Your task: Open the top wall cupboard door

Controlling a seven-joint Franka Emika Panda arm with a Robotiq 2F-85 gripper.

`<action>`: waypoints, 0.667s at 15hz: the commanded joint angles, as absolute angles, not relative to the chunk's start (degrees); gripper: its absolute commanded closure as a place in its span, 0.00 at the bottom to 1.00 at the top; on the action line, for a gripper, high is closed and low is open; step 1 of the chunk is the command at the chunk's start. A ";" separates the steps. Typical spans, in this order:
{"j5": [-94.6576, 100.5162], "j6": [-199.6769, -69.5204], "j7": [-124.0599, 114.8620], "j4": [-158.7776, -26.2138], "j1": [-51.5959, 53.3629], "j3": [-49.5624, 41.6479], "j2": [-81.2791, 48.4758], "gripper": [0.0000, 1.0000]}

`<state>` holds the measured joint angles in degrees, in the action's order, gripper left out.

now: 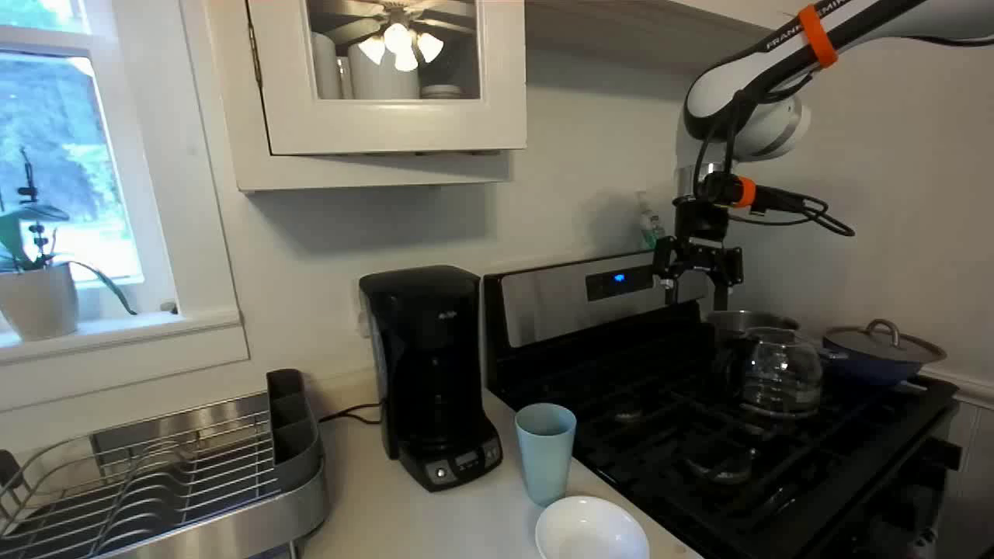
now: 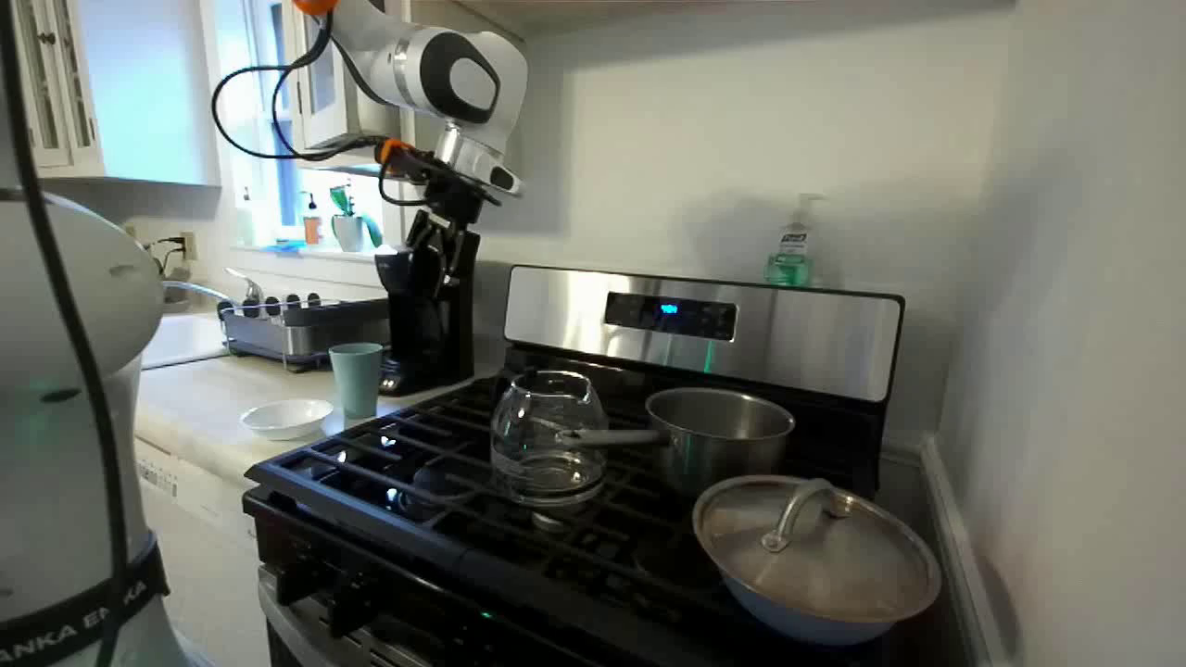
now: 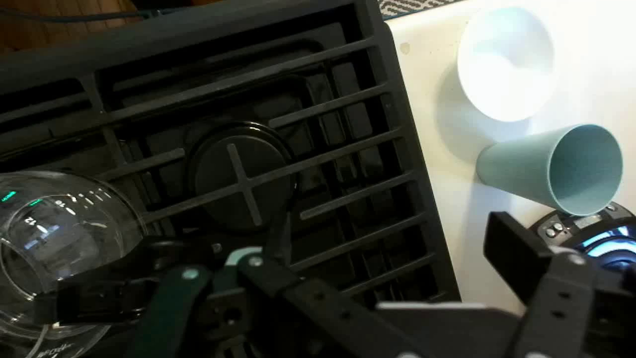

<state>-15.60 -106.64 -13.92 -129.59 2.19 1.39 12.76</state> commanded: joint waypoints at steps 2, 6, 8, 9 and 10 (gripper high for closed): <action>-15.66 -106.52 -13.85 -129.51 1.77 1.77 12.74 0.00; -11.10 -107.28 -14.27 -127.48 2.05 3.08 13.94 0.00; -6.23 -106.33 -14.76 -124.77 2.25 4.30 16.11 0.00; -3.95 -105.54 -14.95 -123.40 2.13 4.77 17.53 0.00; -2.02 -105.70 -14.36 -122.33 2.00 5.09 18.64 0.00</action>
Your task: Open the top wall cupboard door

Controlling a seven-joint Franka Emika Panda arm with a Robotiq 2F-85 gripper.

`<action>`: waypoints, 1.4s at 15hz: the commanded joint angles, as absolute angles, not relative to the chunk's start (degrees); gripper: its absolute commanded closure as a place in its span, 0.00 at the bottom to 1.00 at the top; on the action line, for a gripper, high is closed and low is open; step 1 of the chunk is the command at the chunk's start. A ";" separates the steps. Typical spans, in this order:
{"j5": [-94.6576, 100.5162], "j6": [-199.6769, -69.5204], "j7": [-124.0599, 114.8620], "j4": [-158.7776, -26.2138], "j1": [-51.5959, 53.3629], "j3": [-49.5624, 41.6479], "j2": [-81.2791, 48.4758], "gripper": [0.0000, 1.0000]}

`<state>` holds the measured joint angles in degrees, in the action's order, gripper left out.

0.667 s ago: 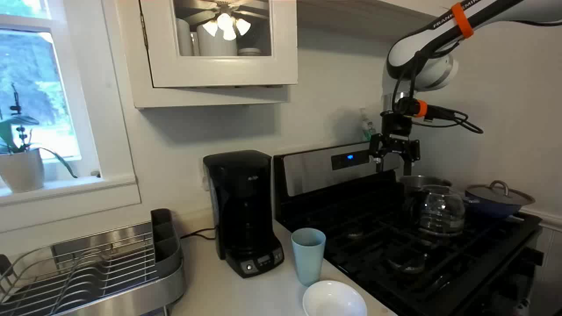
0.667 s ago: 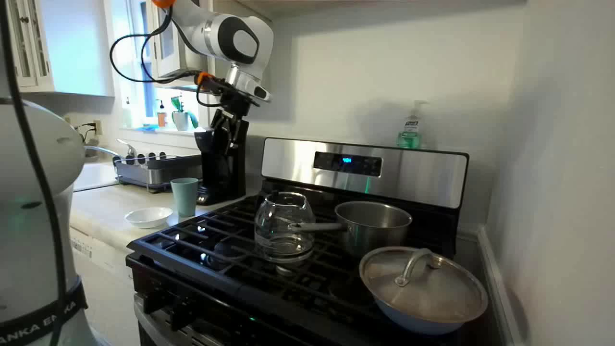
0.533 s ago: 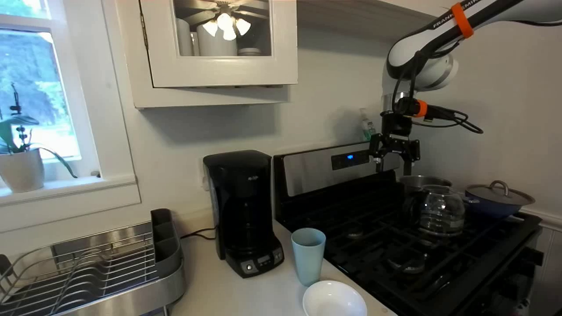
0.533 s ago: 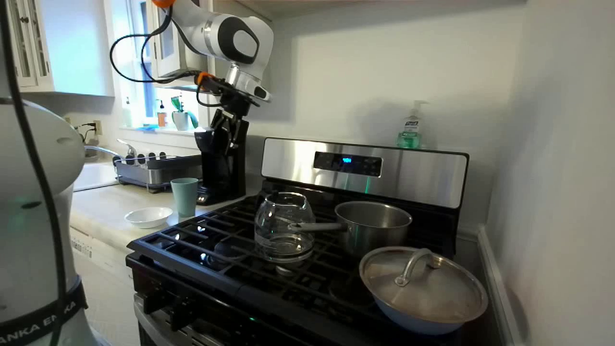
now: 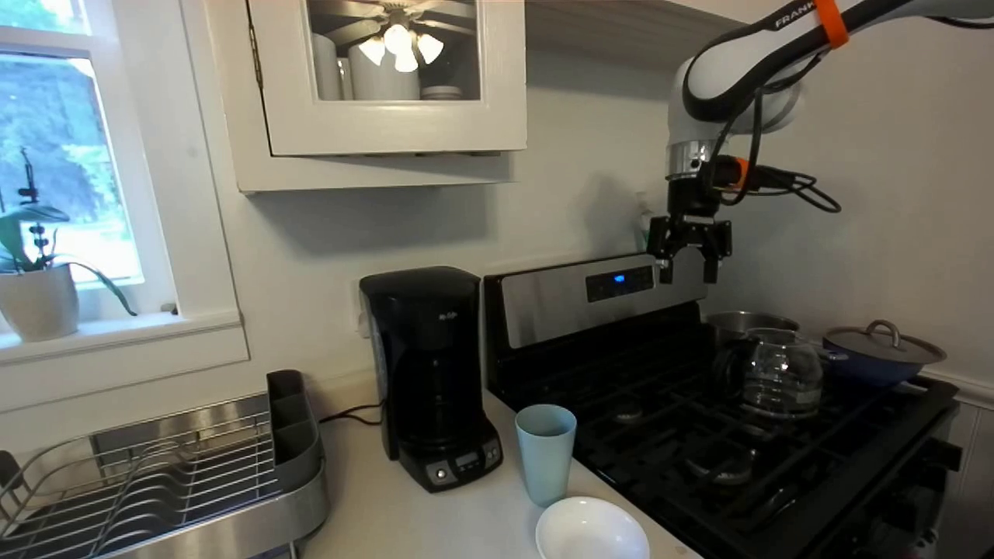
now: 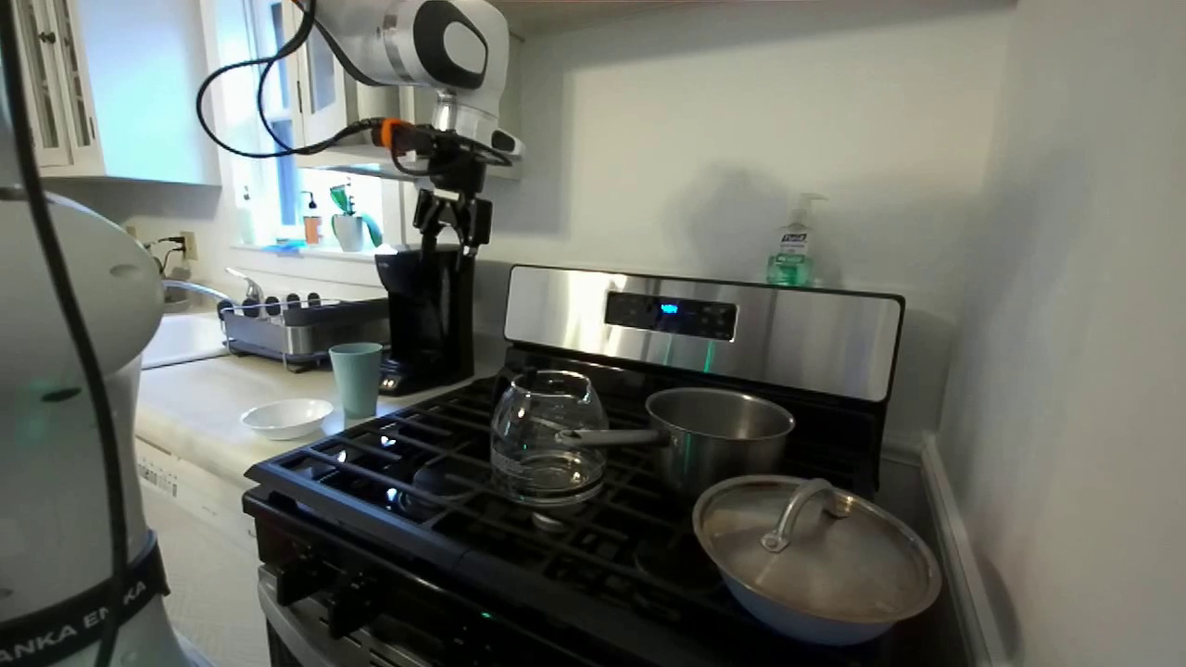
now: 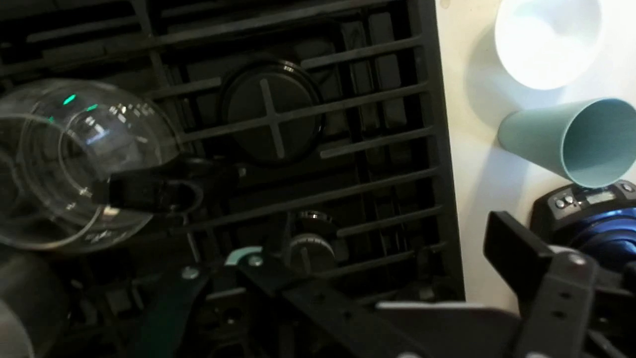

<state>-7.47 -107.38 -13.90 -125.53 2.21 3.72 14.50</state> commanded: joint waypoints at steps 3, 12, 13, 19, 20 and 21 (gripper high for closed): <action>0.20 -108.42 -9.92 -121.16 2.32 5.05 23.54 0.00; -6.17 -119.06 12.82 -121.31 7.90 0.68 29.40 0.00; -7.23 -120.56 15.76 -121.64 8.75 -0.15 29.46 0.00; -17.16 -129.26 32.75 -123.57 15.43 -4.45 28.97 0.00; -18.72 -131.03 35.51 -123.94 16.65 -4.94 28.94 0.00; -20.38 -132.01 38.42 -124.26 18.08 -5.58 29.04 0.00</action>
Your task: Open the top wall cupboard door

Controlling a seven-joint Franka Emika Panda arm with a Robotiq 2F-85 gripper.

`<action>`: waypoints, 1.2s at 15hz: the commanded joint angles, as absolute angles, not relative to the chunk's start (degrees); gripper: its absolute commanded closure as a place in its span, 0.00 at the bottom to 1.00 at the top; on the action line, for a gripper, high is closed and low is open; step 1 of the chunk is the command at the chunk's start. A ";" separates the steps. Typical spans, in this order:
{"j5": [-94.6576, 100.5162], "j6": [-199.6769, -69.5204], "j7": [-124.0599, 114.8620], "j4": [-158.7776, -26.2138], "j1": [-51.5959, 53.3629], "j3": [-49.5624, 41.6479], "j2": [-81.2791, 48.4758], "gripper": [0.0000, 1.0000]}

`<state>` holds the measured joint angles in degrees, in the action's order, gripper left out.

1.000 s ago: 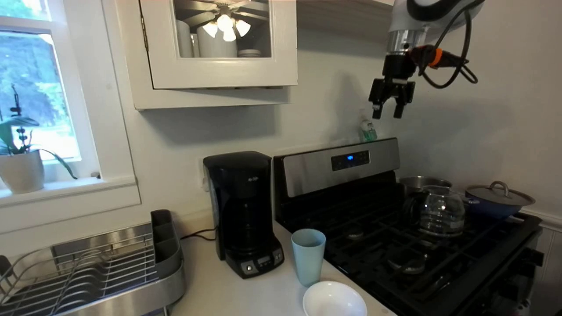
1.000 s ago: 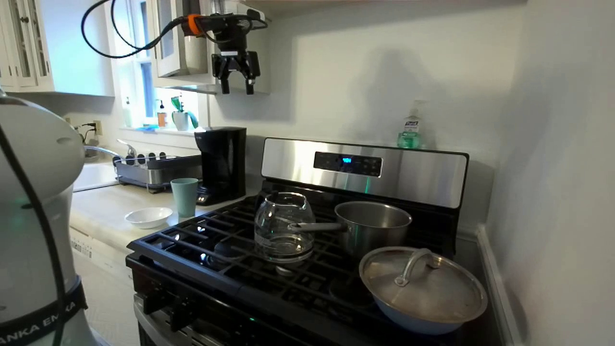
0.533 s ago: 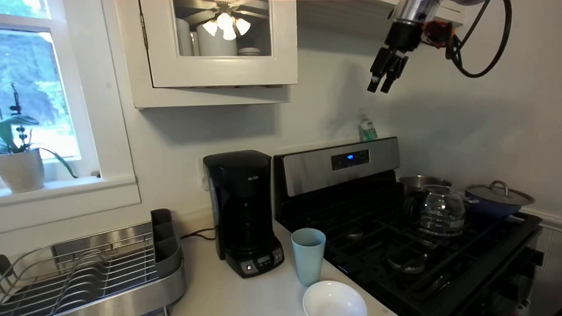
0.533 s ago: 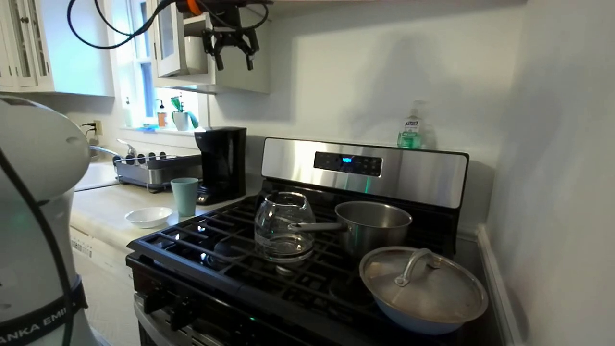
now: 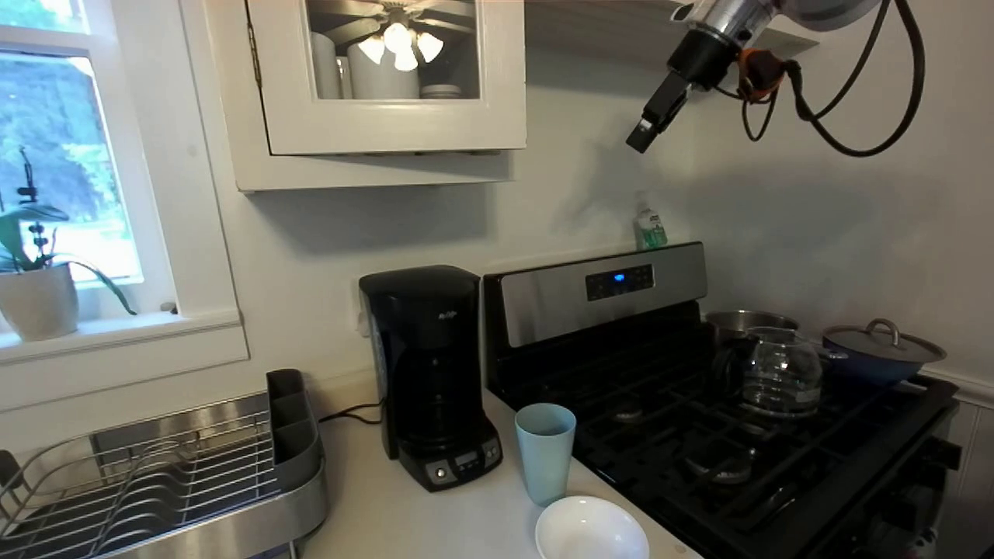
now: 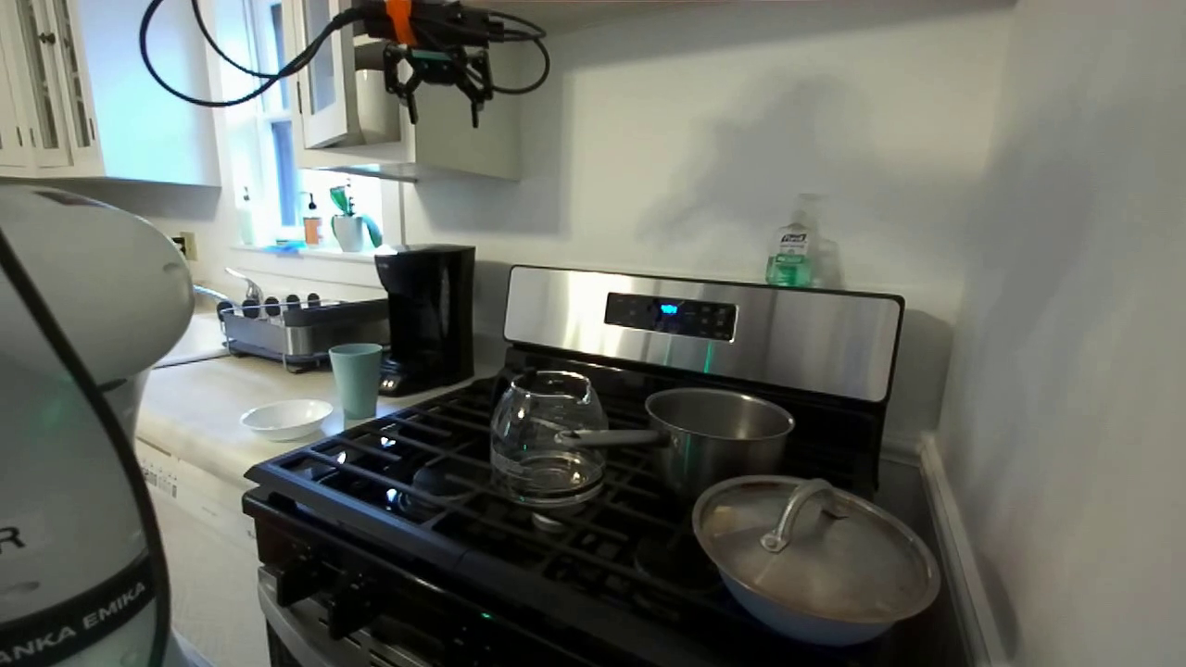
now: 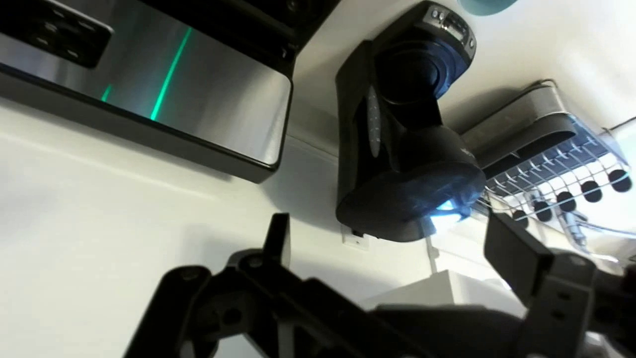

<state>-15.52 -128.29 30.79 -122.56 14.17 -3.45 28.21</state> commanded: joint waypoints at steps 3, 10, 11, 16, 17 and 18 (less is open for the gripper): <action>-19.38 -130.71 36.73 -123.05 16.68 -4.20 28.08 0.00; -24.69 -137.72 46.40 -122.09 21.25 -5.22 26.53 0.00; -25.86 -139.22 48.76 -121.45 22.42 -5.14 26.01 0.00; -38.67 -145.43 63.63 -119.82 30.76 -7.05 24.14 0.50; -42.47 -146.10 67.77 -119.48 32.02 -7.42 23.81 0.56; -45.91 -146.66 70.47 -119.00 32.30 -7.23 23.27 0.64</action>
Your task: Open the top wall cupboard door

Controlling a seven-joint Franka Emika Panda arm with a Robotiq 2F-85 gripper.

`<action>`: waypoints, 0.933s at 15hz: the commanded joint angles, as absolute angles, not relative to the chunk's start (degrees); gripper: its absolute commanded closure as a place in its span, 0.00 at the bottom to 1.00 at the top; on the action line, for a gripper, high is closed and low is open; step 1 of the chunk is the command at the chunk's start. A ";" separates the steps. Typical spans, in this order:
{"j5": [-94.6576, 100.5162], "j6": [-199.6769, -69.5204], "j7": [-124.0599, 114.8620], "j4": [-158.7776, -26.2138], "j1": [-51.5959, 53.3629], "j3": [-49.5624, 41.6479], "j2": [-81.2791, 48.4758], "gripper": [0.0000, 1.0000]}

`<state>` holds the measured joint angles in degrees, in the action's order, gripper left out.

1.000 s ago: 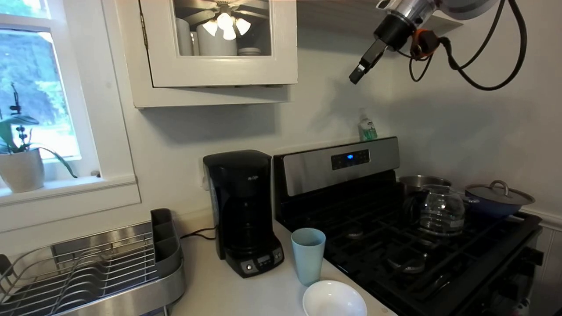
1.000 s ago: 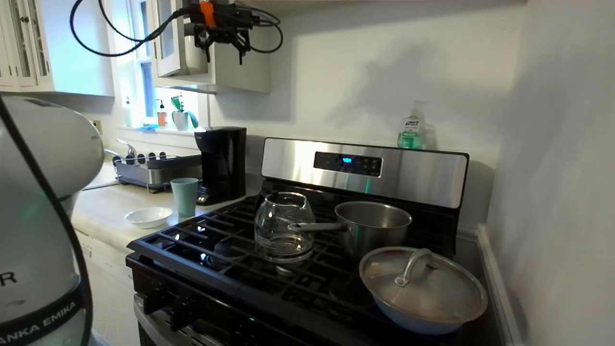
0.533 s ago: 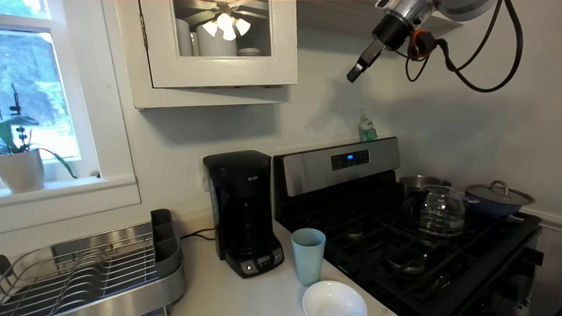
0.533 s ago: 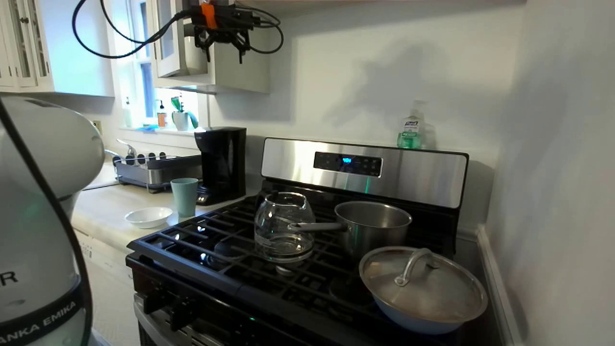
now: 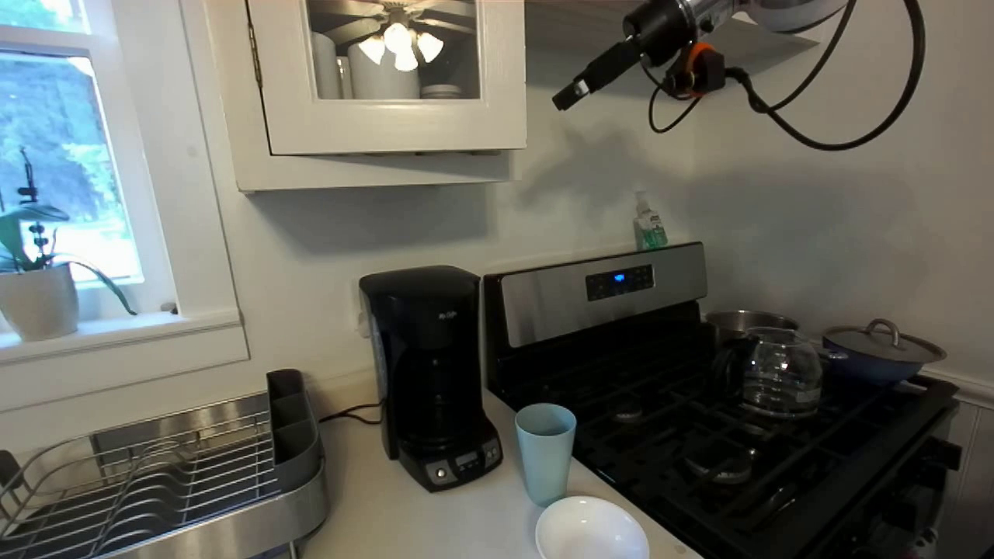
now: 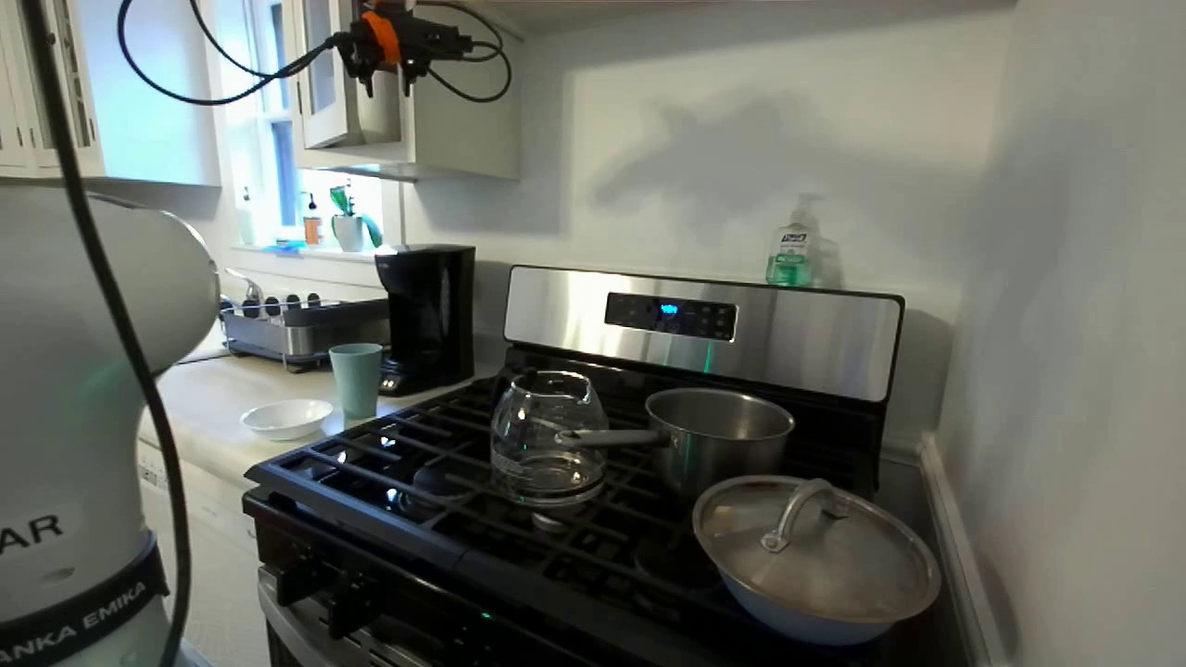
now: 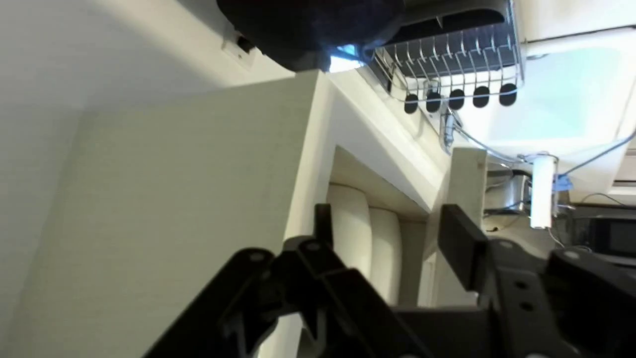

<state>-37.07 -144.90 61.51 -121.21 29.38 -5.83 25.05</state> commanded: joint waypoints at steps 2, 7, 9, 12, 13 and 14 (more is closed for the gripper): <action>-52.76 -146.15 76.00 -118.06 32.21 -6.80 22.21 0.78; -66.18 -142.34 85.99 -115.38 27.69 -3.78 18.67 1.00; -69.58 -139.86 88.18 -114.44 25.42 -2.23 17.34 1.00; -72.41 -135.68 89.56 -113.21 21.88 0.28 15.96 1.00; -72.87 -133.98 89.39 -112.85 20.85 1.07 15.68 1.00; -72.84 -132.36 89.18 -112.52 19.88 1.76 15.35 1.00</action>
